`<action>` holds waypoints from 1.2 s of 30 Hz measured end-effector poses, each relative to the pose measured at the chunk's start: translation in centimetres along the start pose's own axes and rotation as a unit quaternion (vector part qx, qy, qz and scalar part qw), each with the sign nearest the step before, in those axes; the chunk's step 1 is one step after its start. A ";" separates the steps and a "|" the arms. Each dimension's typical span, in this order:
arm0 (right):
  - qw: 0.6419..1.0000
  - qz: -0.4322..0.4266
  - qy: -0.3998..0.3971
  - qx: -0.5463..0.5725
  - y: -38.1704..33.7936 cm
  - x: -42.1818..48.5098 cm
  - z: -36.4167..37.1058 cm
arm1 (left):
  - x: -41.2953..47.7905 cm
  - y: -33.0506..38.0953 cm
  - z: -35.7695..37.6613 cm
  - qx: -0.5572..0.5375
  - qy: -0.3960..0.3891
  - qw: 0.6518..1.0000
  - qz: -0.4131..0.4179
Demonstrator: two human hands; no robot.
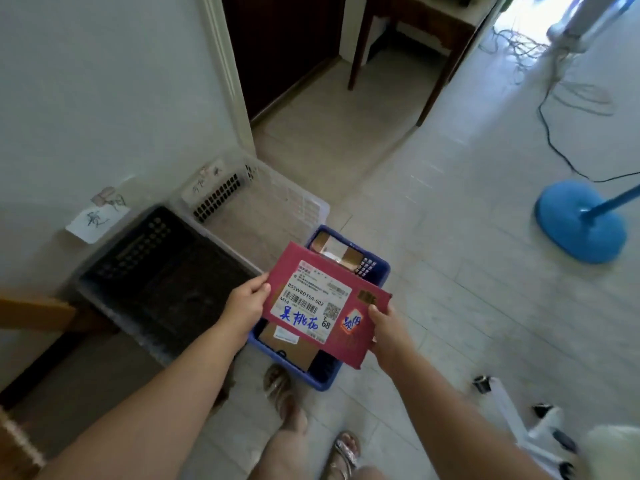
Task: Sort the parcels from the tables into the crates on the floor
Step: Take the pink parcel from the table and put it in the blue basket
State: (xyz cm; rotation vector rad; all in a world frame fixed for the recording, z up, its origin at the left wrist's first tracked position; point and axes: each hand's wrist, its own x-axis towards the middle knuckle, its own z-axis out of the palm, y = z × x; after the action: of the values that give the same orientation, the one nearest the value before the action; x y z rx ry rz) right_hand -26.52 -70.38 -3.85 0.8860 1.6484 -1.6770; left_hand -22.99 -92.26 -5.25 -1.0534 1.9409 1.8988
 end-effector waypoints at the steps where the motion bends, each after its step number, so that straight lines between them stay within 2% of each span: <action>1: 1.000 0.014 0.015 -0.011 0.8 2.1 0.4 | 2.0 -1.1 0.2 0.008 -0.003 1.000 -0.018; 8: 0.992 0.071 0.092 -0.043 6.3 16.7 2.3 | 15.5 -9.3 2.9 0.055 -0.005 0.995 -0.083; 17: 0.983 0.087 0.148 -0.069 9.7 32.4 1.0 | 27.8 -15.2 8.4 0.168 -0.055 0.979 -0.103; 20: 0.974 0.091 0.188 -0.092 10.6 34.7 1.5 | 29.9 -15.0 9.9 0.205 -0.054 0.974 -0.078; 26: 0.959 0.096 0.253 -0.083 10.6 37.1 1.4 | 33.5 -14.5 11.5 0.151 -0.045 0.985 -0.067; 32: 0.960 0.089 0.263 -0.019 10.0 35.6 1.1 | 32.4 -14.7 11.6 0.212 -0.040 0.966 -0.140; 36: 0.964 0.086 0.250 -0.014 9.9 35.5 1.4 | 32.8 -14.3 11.2 0.171 -0.040 0.976 -0.129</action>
State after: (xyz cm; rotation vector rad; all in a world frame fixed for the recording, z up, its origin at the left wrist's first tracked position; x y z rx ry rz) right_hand -39.24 -71.15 -38.46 1.4840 1.8404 -1.3759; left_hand -41.07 -91.07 -38.05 -1.0463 1.8902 1.3868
